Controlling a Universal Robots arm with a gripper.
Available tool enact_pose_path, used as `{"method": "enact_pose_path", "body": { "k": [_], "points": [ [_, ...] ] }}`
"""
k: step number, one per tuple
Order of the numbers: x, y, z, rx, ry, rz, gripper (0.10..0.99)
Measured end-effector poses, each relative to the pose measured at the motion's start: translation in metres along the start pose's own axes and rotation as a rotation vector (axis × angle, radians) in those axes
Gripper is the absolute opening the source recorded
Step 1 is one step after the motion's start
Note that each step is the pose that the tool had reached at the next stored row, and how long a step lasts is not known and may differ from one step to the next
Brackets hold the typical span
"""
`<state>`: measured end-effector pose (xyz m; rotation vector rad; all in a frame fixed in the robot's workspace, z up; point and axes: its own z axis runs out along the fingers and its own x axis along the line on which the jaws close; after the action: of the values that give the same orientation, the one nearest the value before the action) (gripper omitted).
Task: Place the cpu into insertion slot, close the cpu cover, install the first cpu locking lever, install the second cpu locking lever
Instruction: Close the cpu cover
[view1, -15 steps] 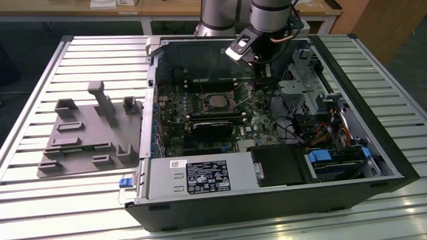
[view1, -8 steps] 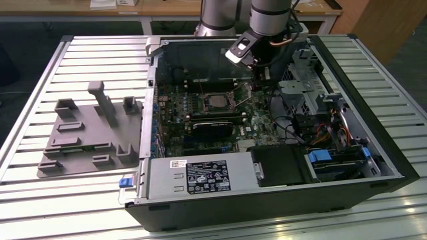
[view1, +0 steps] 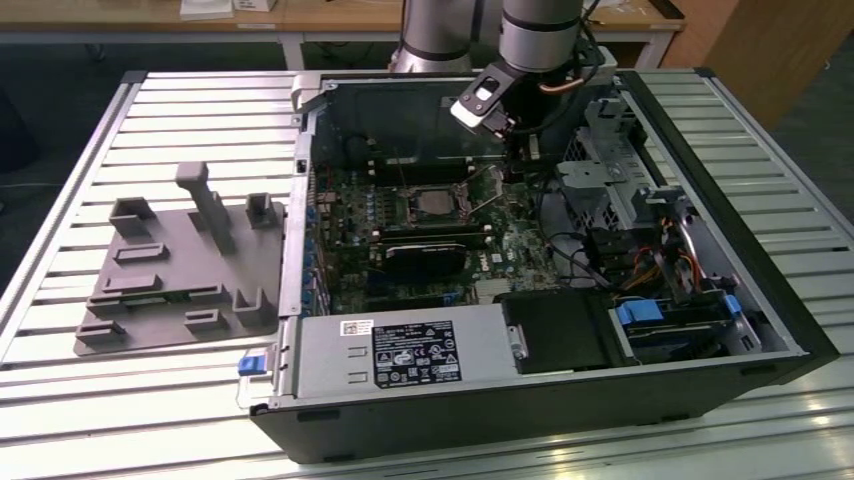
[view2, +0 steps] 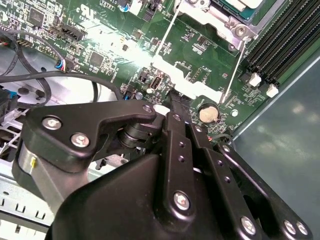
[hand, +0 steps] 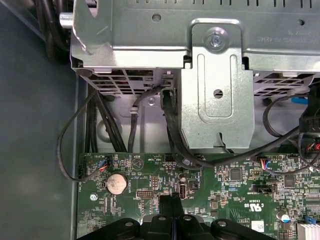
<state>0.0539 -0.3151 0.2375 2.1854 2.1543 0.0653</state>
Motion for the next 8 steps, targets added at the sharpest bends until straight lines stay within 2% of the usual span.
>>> {"method": "enact_pose_path", "body": {
  "k": [2, 3, 8],
  "points": [
    [0.0000, 0.0000, 0.0000, 0.001, 0.0001, 0.000, 0.102],
    [0.0000, 0.0002, 0.0001, 0.006, 0.0003, 0.000, 0.102],
    [0.0000, 0.0011, 0.0002, 0.052, -0.0007, -0.001, 0.102]
  ]
}}
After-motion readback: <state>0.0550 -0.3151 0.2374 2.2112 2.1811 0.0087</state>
